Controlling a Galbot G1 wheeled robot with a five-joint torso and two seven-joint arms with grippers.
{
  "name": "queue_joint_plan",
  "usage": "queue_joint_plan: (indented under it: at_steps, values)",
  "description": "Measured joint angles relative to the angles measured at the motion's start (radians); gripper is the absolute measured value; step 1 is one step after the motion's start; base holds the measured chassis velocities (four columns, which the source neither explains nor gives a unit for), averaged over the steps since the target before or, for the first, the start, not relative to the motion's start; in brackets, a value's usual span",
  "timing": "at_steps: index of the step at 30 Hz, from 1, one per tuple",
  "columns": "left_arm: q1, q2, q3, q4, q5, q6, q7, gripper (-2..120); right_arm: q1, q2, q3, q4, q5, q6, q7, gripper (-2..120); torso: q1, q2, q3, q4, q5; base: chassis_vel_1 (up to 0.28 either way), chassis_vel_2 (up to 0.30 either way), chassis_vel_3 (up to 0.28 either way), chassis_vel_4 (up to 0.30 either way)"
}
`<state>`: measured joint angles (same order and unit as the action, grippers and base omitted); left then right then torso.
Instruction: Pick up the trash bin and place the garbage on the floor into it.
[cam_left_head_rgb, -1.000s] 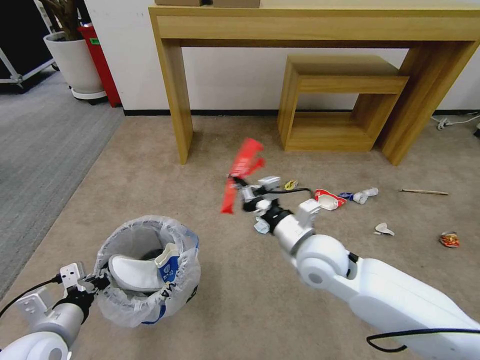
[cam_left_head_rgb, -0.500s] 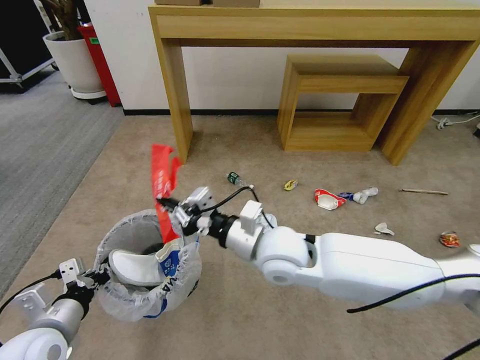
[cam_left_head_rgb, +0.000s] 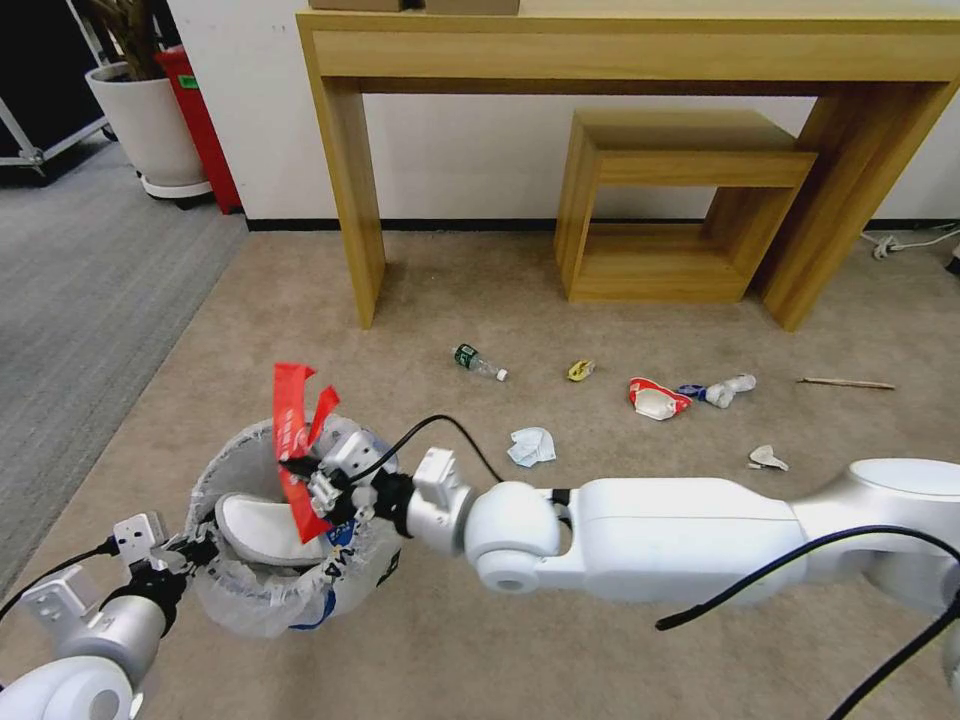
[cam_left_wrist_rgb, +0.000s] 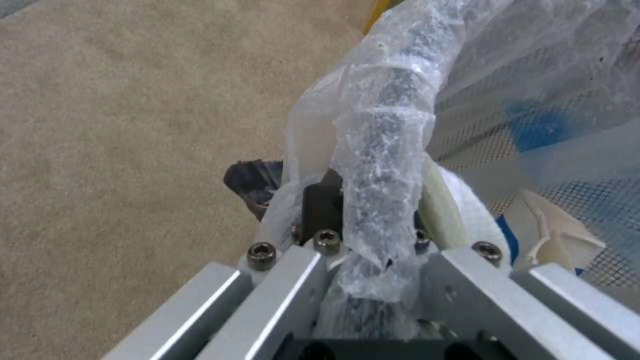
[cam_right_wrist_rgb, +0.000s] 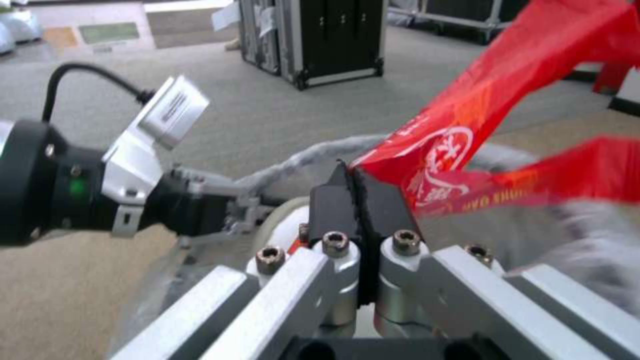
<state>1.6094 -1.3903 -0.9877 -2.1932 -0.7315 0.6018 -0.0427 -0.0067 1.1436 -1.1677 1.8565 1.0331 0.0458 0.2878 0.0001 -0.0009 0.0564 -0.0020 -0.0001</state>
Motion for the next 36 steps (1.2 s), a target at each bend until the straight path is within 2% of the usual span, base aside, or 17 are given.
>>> queue_joint_plan:
  at_steps: [6, 12, 23, 25, 26, 28, 29, 32, 34, 36]
  values:
    - [-0.004, -0.001, 0.000, 0.001, -0.004, 0.000, 0.000, 1, -0.005, 0.027, -0.025, -0.032, -0.012, -0.012, 0.013, 0, 0.000, 0.000, 0.000, -0.0001, 0.0000, 0.000, 0.000, 0.000, 0.000]
    - [-0.002, -0.004, 0.002, 0.007, -0.004, -0.002, 0.001, 1, -0.026, 0.038, -0.038, -0.058, -0.030, -0.075, 0.078, 0, 0.000, 0.000, 0.000, -0.0002, 0.0000, 0.000, 0.000, 0.000, 0.000]
    - [0.003, -0.004, 0.002, 0.007, -0.004, -0.005, 0.004, 1, -0.045, 0.082, -0.046, -0.100, -0.044, -0.095, 0.115, 0, 0.000, 0.000, 0.000, 0.0000, 0.0001, 0.000, 0.000, 0.000, 0.000]
    - [0.003, -0.004, 0.002, 0.008, -0.004, -0.006, 0.005, 1, -0.047, 0.083, -0.046, -0.100, -0.046, -0.102, 0.122, 8, 0.000, 0.000, 0.000, 0.0000, 0.0001, 0.000, 0.000, 0.000, 0.000]
    - [0.003, -0.004, 0.002, 0.008, -0.004, -0.006, 0.005, 1, -0.047, 0.083, -0.046, -0.100, -0.046, -0.102, 0.122, 8, 0.000, 0.000, 0.000, 0.0000, 0.0001, 0.000, 0.000, 0.000, 0.000]
    - [0.001, -0.005, 0.003, 0.013, -0.003, -0.006, 0.005, 1, -0.050, 0.081, -0.044, -0.098, -0.050, -0.101, 0.126, 19, 0.000, 0.000, 0.000, 0.0000, 0.0001, 0.000, 0.000, 0.000, 0.000]
    - [0.001, -0.005, 0.003, 0.013, -0.003, -0.006, 0.005, 1, -0.050, 0.081, -0.044, -0.098, -0.050, -0.101, 0.126, 19, 0.000, 0.000, 0.000, 0.0000, 0.0001, 0.000, 0.000, 0.000, 0.000]
    - [-0.004, -0.002, 0.004, 0.020, -0.002, -0.006, 0.005, 1, -0.051, 0.059, -0.032, -0.070, -0.054, -0.098, 0.133, 34, 0.000, 0.000, 0.000, -0.0001, 0.0001, 0.000, 0.000, 0.000, 0.000]
    - [-0.005, 0.000, 0.004, 0.020, -0.002, -0.006, 0.005, 1, -0.051, 0.051, -0.027, -0.060, -0.054, -0.098, 0.135, 37, 0.000, 0.000, 0.000, -0.0001, 0.0001, 0.000, 0.000, 0.000, 0.000]
    - [-0.005, 0.000, 0.004, 0.020, -0.002, -0.006, 0.005, 1, -0.051, 0.039, -0.017, -0.047, -0.056, -0.096, 0.139, 48, 0.000, 0.000, 0.000, -0.0001, 0.0001, 0.000, 0.000, 0.000, 0.000]
